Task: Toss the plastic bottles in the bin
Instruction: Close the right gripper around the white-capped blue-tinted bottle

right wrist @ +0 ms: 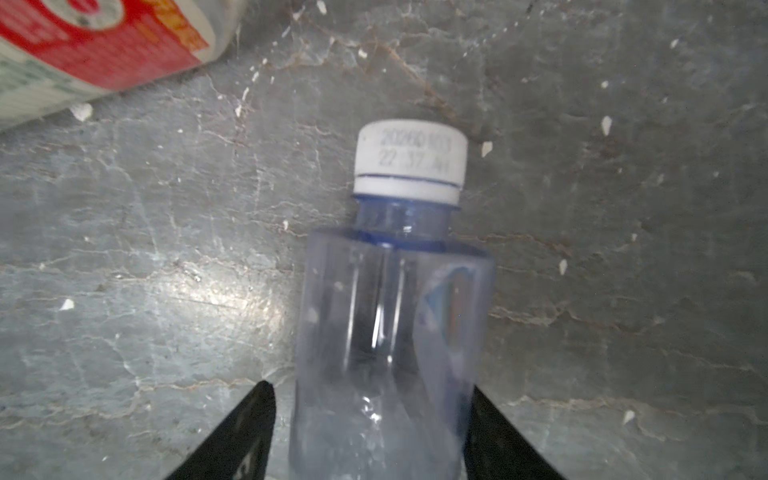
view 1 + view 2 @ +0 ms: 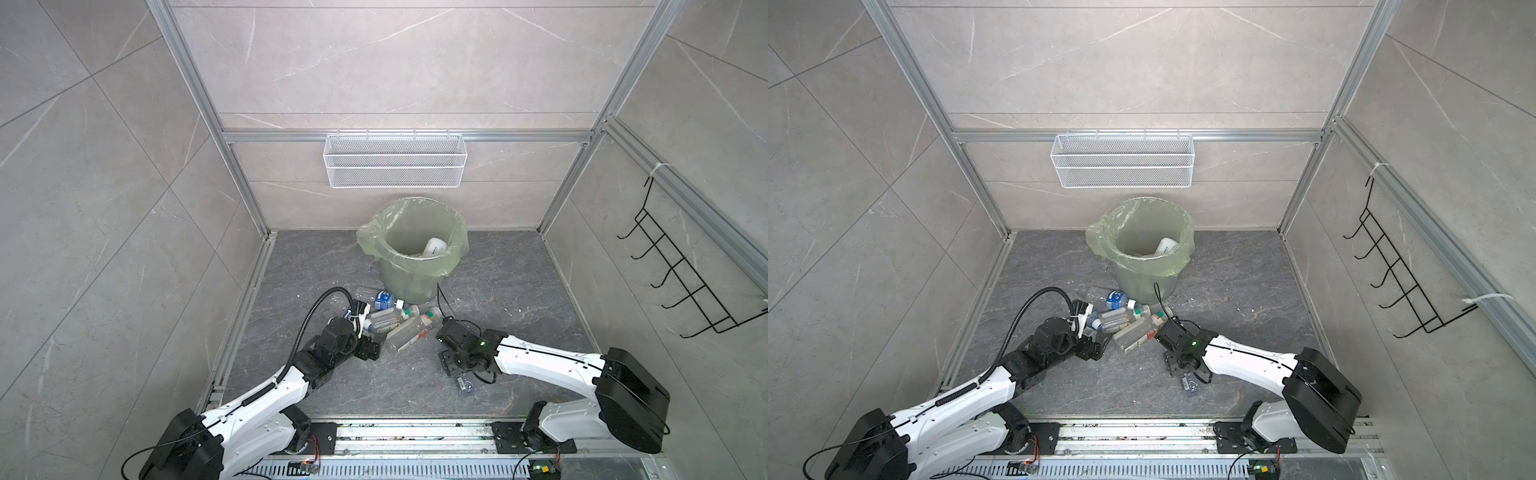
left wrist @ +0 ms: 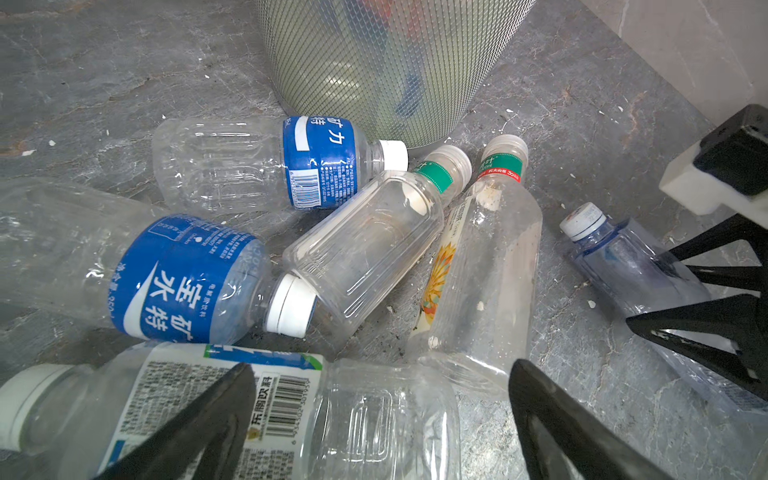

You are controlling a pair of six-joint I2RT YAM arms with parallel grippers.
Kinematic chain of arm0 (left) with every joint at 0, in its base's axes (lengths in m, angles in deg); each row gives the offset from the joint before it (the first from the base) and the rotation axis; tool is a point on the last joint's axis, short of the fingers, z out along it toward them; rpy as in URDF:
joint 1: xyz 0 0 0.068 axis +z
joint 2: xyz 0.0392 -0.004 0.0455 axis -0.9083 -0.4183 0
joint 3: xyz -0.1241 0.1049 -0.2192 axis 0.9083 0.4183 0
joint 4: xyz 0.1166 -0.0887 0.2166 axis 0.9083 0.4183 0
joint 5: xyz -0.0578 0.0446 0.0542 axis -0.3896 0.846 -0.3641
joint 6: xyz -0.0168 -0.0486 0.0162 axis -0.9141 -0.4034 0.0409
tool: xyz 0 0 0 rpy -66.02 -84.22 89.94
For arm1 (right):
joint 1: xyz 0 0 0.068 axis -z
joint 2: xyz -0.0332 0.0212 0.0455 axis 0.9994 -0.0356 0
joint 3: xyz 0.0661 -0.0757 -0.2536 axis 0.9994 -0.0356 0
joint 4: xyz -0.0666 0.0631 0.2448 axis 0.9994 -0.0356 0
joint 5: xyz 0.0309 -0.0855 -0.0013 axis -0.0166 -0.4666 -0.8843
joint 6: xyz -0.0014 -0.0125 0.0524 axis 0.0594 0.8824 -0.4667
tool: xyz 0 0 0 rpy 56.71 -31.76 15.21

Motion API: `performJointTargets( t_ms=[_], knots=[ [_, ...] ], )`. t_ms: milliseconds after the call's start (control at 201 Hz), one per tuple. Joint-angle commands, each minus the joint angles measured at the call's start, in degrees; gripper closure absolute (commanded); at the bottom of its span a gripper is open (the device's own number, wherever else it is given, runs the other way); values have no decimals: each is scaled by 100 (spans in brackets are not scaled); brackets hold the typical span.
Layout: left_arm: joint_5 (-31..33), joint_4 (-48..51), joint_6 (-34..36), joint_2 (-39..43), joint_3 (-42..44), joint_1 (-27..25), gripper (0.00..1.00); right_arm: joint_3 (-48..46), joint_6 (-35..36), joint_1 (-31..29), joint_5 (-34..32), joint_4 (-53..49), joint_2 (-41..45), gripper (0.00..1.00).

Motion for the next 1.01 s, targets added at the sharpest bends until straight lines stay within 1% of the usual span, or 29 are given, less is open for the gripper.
performJointTargets(
  t_ms=[0, 50, 214, 299, 408, 508, 652, 851, 1001],
  knots=[
    [112, -195, 128, -9, -191, -29, 3, 229, -41, -76, -183, -225, -180, 32],
    [127, -177, 137, -1, -178, -36, 3, 258, -58, -91, -198, -248, -246, 34],
    [130, -193, 121, -41, -191, -34, 3, 253, -124, -176, -368, -253, -185, 50],
    [124, -172, 123, -93, -208, -33, 3, 207, -176, -216, -483, -228, -57, 54],
    [126, -197, 119, -58, -191, -32, 3, 88, -248, -308, -675, -175, 230, 57],
    [59, -214, 139, -111, -203, -35, 3, -138, -294, -373, -798, 53, 664, 58],
    [-19, -228, 154, -242, -264, -37, 3, -597, -253, -515, -849, 690, 1481, 58],
    [-59, -274, 155, -331, -279, -34, 3, -1268, -115, -705, -1260, 1495, 2756, 59],
    [-78, -228, 154, -367, -318, -34, 3, -1463, 98, -811, -1441, 1885, 3385, 60]
  ],
)
